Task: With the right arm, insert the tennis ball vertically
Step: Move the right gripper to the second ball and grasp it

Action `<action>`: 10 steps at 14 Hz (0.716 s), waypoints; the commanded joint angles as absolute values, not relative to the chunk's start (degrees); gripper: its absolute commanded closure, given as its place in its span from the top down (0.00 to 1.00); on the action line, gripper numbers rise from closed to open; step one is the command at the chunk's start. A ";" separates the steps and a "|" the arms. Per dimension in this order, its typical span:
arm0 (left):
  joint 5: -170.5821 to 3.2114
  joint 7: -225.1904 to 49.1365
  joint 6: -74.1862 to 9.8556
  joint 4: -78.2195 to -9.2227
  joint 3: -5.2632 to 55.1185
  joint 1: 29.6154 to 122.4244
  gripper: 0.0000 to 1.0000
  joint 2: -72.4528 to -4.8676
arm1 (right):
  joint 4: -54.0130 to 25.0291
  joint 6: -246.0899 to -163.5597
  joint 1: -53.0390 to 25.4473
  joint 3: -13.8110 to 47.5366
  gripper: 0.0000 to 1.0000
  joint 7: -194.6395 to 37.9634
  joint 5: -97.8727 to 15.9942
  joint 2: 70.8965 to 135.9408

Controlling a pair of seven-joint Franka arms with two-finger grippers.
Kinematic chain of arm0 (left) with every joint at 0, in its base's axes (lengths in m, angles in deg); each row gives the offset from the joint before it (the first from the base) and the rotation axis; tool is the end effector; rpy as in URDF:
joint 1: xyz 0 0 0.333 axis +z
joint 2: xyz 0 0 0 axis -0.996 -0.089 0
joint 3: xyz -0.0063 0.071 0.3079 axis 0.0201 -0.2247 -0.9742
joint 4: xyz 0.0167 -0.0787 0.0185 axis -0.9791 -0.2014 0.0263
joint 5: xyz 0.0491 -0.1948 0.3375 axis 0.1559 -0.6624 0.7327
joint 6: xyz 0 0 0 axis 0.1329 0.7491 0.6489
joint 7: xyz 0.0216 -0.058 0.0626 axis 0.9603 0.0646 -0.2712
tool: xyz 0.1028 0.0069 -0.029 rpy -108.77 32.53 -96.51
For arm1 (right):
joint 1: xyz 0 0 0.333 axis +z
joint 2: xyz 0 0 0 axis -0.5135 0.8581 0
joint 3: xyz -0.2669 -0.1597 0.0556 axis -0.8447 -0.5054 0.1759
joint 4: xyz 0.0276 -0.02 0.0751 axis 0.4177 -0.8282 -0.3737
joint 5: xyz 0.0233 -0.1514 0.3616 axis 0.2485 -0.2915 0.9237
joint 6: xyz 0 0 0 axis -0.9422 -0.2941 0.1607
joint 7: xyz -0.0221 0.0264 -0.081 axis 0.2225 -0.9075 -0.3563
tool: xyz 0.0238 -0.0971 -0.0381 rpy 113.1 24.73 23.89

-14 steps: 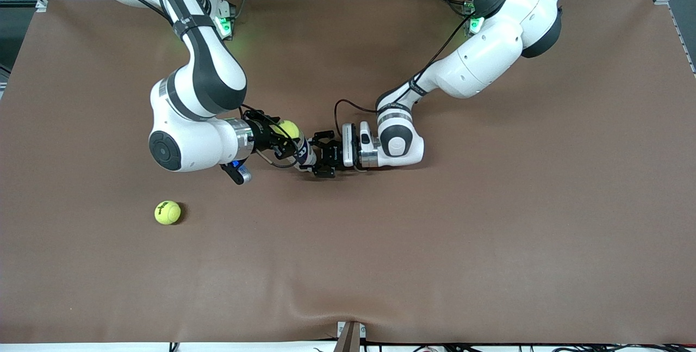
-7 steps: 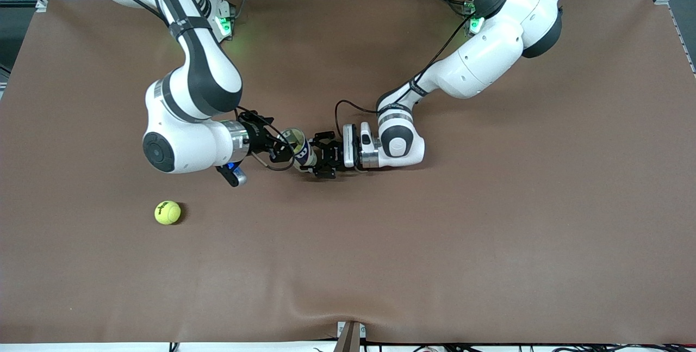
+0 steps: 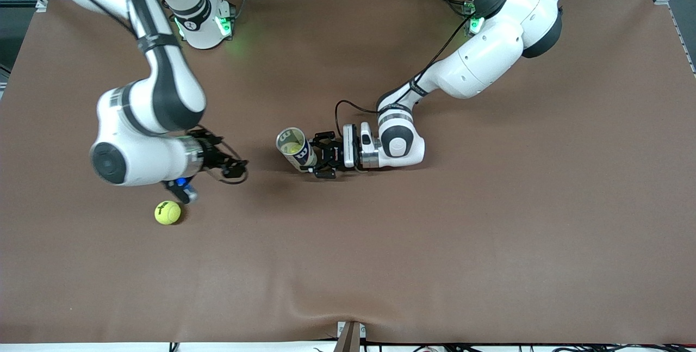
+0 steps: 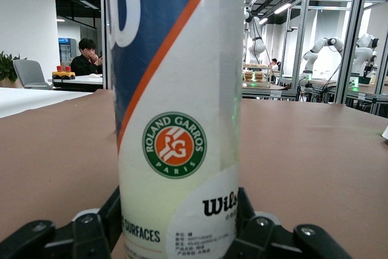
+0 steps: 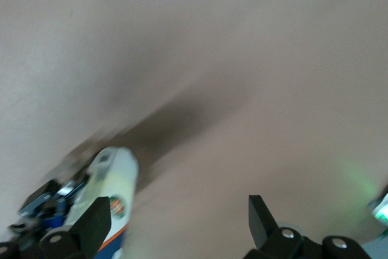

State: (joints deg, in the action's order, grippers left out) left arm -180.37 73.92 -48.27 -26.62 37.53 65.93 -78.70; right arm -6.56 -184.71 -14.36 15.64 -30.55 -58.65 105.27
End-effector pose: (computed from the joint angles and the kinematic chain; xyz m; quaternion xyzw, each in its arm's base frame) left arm 0.4966 -0.5052 0.0756 0.5330 -0.4968 0.4760 0.4924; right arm 0.6203 0.1495 0.3609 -0.9214 0.3179 0.2195 0.0427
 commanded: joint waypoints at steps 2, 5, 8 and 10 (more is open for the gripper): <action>-182.27 77.24 -46.93 -25.92 37.45 65.91 0.73 -79.40 | -7.67 -184.91 -21.47 16.42 1.00 -47.51 -65.28 106.31; -181.92 77.33 -46.84 -25.92 37.45 66.00 0.73 -79.40 | -7.40 -189.12 -22.98 16.42 1.00 -55.61 -69.69 108.86; -181.66 78.46 -44.83 -25.92 37.36 66.00 0.74 -79.40 | -7.05 -198.33 -23.60 16.51 1.00 -62.57 -71.98 112.46; -181.31 79.17 -44.47 -25.92 37.36 66.35 0.74 -79.31 | -5.92 -203.88 -23.42 16.51 1.00 -63.81 -72.51 114.22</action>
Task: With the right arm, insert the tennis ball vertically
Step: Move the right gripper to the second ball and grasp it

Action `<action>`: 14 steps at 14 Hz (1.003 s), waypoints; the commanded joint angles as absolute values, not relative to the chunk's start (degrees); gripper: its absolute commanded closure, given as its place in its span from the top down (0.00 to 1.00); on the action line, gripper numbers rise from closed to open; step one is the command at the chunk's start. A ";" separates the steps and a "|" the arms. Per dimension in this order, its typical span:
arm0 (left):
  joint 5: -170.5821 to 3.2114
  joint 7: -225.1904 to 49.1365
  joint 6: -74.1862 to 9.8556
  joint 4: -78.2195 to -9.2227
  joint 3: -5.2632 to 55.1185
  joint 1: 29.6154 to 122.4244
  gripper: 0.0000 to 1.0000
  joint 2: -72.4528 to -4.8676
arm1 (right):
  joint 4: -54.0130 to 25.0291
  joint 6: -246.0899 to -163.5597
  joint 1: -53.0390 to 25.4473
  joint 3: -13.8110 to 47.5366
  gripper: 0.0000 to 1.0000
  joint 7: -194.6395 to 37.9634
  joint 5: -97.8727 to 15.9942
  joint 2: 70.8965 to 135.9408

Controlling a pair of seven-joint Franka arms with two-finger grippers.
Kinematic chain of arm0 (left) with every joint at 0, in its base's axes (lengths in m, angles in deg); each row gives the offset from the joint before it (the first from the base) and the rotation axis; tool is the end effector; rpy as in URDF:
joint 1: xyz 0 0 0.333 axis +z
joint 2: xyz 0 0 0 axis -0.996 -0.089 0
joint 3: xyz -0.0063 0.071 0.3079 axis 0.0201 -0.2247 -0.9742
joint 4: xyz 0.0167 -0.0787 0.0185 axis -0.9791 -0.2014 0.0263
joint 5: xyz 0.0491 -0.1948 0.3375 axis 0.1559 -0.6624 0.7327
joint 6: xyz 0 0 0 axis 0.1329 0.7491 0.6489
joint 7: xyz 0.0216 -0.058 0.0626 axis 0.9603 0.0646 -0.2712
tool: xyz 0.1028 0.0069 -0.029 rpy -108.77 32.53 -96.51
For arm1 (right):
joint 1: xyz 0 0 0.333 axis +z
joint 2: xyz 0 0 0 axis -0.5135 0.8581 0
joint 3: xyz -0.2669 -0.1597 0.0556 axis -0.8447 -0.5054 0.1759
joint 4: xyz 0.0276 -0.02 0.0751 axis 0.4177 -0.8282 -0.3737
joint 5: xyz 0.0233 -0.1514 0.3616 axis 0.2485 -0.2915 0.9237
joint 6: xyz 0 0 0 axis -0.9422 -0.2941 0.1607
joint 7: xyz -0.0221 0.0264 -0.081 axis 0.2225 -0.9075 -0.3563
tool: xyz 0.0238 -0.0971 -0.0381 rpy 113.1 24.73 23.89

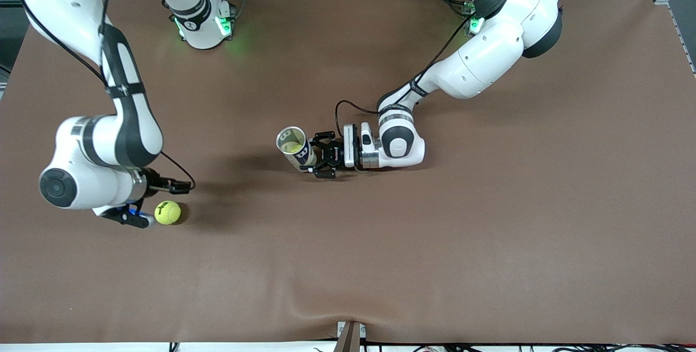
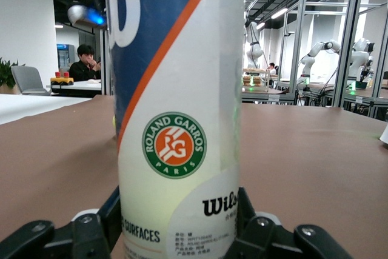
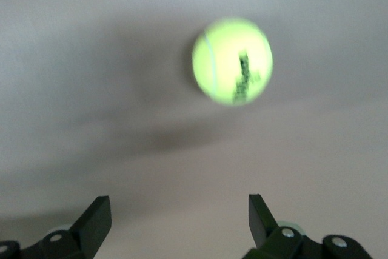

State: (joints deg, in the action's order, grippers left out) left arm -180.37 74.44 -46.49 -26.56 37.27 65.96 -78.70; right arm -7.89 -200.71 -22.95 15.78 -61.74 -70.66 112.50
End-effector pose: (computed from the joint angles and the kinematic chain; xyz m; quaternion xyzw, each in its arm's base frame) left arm 0.4974 -0.5060 0.0775 0.5218 -0.4959 0.4830 0.4985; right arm 0.6624 0.0336 0.2807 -0.9867 0.1119 0.1175 0.0109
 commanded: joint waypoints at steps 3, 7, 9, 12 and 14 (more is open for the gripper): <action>-181.31 79.35 -44.47 -25.92 37.36 66.44 0.74 -79.31 | -3.63 -207.31 -24.12 16.51 1.00 -67.93 -77.07 117.04; -181.83 79.44 -44.47 -26.01 34.38 65.65 0.74 -79.40 | -3.89 -212.25 -27.37 16.60 1.00 -73.30 -76.21 119.84; -181.74 79.44 -44.47 -26.01 34.29 65.65 0.74 -79.40 | -3.89 -213.57 -28.78 16.95 1.00 -73.13 -75.77 121.17; -181.92 79.35 -44.47 -25.92 34.29 65.56 0.74 -79.31 | -4.41 -213.48 -28.87 16.86 1.00 -72.95 -68.76 121.79; -181.92 79.35 -44.47 -26.01 34.29 65.65 0.74 -79.40 | -4.33 -213.66 -29.05 16.86 1.00 -73.13 -68.03 122.05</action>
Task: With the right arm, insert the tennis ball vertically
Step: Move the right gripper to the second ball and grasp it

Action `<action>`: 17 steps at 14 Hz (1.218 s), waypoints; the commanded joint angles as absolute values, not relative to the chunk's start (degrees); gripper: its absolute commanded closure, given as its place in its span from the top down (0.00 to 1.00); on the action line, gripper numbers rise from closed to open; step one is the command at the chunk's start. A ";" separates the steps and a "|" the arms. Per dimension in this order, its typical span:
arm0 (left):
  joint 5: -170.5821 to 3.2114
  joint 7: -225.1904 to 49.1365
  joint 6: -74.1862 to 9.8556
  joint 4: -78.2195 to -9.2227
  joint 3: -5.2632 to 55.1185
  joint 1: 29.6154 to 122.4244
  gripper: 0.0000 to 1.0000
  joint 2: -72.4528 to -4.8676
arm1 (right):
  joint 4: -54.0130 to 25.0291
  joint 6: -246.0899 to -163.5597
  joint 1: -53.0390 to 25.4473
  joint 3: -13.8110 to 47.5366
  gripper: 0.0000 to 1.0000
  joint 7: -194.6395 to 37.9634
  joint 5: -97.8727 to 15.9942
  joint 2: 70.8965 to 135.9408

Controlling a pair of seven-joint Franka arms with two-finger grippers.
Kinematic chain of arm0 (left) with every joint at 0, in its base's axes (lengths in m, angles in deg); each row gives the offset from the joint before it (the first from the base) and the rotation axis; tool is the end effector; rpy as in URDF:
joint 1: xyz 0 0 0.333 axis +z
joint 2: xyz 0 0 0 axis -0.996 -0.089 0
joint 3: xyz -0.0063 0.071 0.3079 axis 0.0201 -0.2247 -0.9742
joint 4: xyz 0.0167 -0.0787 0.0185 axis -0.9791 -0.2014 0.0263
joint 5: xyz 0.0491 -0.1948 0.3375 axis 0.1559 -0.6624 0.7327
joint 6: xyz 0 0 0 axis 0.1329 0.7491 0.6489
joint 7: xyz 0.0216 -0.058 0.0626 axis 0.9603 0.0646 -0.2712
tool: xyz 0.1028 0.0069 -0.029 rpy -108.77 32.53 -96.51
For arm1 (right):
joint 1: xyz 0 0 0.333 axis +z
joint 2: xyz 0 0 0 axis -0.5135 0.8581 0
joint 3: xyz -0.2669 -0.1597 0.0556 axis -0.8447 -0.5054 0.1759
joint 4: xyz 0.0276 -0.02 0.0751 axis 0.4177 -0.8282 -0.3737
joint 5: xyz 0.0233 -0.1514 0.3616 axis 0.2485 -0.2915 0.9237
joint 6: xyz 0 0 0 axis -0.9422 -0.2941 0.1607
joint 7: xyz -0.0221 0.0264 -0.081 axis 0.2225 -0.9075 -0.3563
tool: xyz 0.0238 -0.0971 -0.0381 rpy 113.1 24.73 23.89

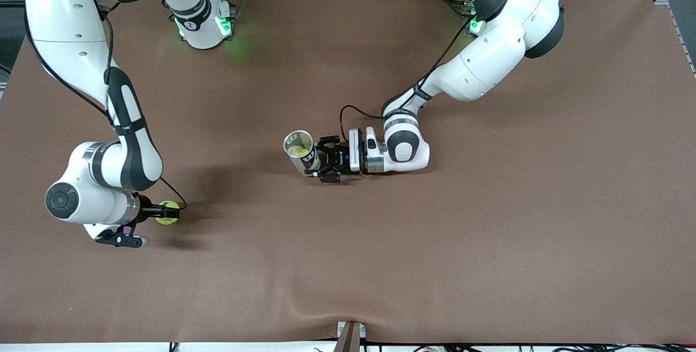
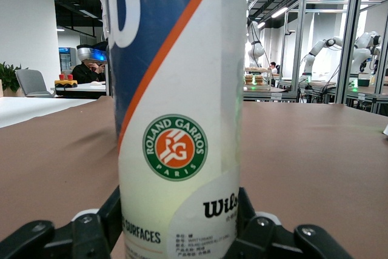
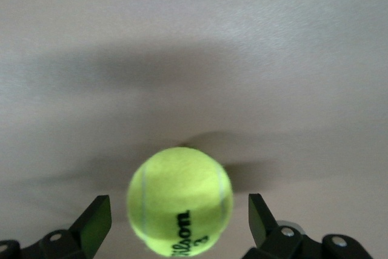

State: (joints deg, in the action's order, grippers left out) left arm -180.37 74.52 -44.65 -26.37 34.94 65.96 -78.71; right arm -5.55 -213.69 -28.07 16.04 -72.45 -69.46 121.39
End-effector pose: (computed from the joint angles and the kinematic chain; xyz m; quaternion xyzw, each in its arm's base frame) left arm 0.5089 -0.4916 0.0702 0.5205 -0.4991 0.4877 0.4921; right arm 0.6882 -0.0258 0.2085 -0.9955 0.0708 0.0585 0.0225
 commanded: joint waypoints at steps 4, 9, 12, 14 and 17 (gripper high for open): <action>-182.01 79.35 -44.47 -25.92 34.29 65.56 0.74 -79.31 | -4.33 -215.58 -29.66 16.86 1.00 -73.22 -68.03 123.72; -182.01 79.35 -44.47 -25.92 34.29 65.56 0.74 -79.31 | -4.50 -214.80 -29.58 16.95 0.37 -73.22 -67.94 123.81; -182.01 79.35 -44.47 -25.92 34.20 65.65 0.74 -79.31 | -4.33 -214.80 -29.49 16.95 0.27 -73.39 -67.94 123.46; -182.01 79.26 -44.47 -25.92 34.29 65.65 0.74 -79.31 | -3.63 -211.49 -28.97 16.95 0.27 -74.45 -67.94 122.15; -182.01 79.26 -44.47 -25.92 34.29 65.56 0.74 -79.31 | -1.78 -201.47 -27.56 17.21 0.28 -70.69 -67.68 119.52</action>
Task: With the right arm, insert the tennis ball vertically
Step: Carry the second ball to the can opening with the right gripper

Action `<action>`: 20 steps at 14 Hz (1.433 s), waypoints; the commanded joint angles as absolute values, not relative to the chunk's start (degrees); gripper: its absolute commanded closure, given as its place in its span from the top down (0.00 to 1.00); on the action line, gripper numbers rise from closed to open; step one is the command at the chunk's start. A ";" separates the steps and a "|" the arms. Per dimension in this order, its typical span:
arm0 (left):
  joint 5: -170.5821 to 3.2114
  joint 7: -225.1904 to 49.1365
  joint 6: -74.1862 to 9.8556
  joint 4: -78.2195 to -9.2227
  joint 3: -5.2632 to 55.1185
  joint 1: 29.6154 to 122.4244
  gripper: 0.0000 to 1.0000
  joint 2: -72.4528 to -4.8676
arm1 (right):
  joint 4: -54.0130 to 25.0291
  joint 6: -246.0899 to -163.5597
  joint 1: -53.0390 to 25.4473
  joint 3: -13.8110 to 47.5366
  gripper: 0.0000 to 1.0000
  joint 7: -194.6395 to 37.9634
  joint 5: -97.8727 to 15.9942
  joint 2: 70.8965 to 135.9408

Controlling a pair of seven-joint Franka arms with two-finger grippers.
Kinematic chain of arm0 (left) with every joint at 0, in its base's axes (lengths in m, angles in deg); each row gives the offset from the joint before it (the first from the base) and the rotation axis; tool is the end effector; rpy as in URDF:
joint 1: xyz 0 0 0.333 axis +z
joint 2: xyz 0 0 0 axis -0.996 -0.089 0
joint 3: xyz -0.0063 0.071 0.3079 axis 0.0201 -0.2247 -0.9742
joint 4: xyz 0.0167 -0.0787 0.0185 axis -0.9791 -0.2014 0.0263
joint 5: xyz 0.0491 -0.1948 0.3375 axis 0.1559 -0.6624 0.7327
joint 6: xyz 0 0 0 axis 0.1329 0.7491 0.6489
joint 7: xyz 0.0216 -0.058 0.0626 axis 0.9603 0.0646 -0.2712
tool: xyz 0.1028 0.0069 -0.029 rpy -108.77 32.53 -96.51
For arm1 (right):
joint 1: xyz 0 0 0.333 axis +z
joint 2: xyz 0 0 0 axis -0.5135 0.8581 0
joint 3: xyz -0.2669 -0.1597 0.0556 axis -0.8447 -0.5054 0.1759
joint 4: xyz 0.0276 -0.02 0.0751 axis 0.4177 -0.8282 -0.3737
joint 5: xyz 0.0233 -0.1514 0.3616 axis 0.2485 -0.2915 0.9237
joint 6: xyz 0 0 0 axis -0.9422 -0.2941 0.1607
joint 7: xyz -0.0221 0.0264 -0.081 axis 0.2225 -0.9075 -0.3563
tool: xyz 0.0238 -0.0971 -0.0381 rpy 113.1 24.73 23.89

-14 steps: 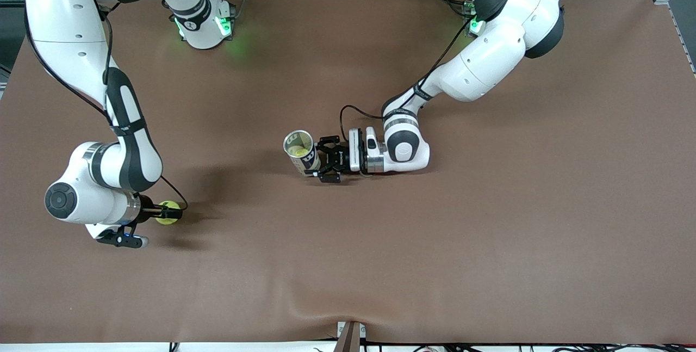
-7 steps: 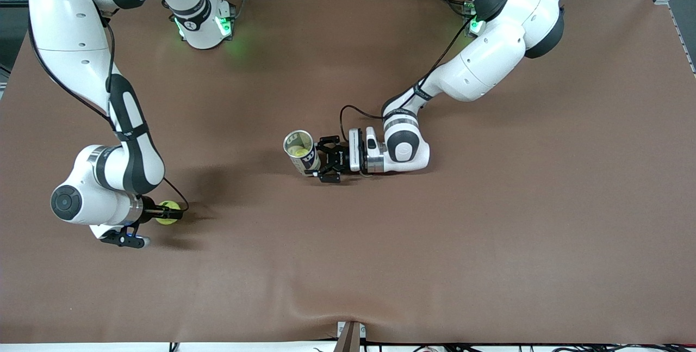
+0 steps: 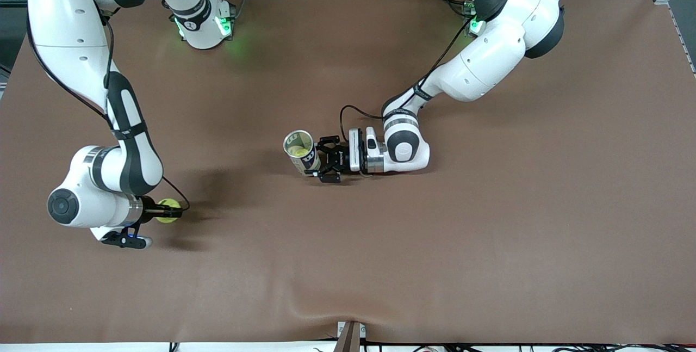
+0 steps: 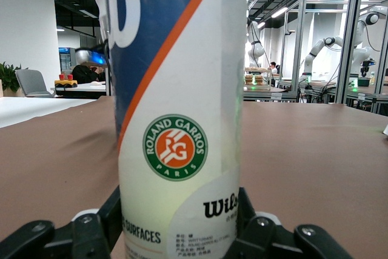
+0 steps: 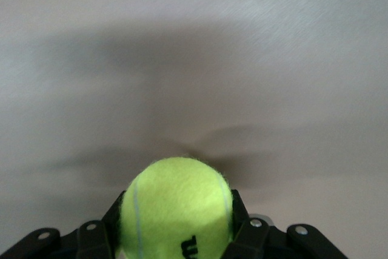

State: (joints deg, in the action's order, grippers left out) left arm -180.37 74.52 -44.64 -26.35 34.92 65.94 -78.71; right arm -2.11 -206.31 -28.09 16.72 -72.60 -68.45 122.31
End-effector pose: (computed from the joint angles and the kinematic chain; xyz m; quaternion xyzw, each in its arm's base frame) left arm 0.5090 -0.4917 0.0702 0.5204 -0.4992 0.4877 0.4921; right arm 0.6895 -0.0147 0.2131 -0.9920 0.0654 0.1011 0.0370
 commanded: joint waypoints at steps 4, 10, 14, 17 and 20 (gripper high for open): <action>-182.10 79.18 -44.47 -25.92 34.29 65.47 0.74 -79.31 | -1.78 -189.42 -22.04 17.30 0.35 -55.78 -62.76 112.58; -182.10 79.18 -44.47 -25.92 34.29 65.47 0.74 -79.31 | 3.66 -181.68 -11.21 19.49 0.41 -30.81 -62.23 108.78; -182.10 79.18 -44.47 -25.92 34.29 65.47 0.74 -79.31 | 4.20 -179.38 -10.95 20.38 0.40 -19.36 -46.86 108.34; -182.10 79.18 -44.47 -25.92 34.20 65.47 0.74 -79.31 | 4.11 -180.34 -7.61 20.38 0.39 -15.22 -46.85 108.78; -182.10 79.26 -44.47 -25.92 34.29 65.47 0.74 -79.31 | 3.58 -184.73 -5.16 20.38 0.39 -12.32 -46.67 109.66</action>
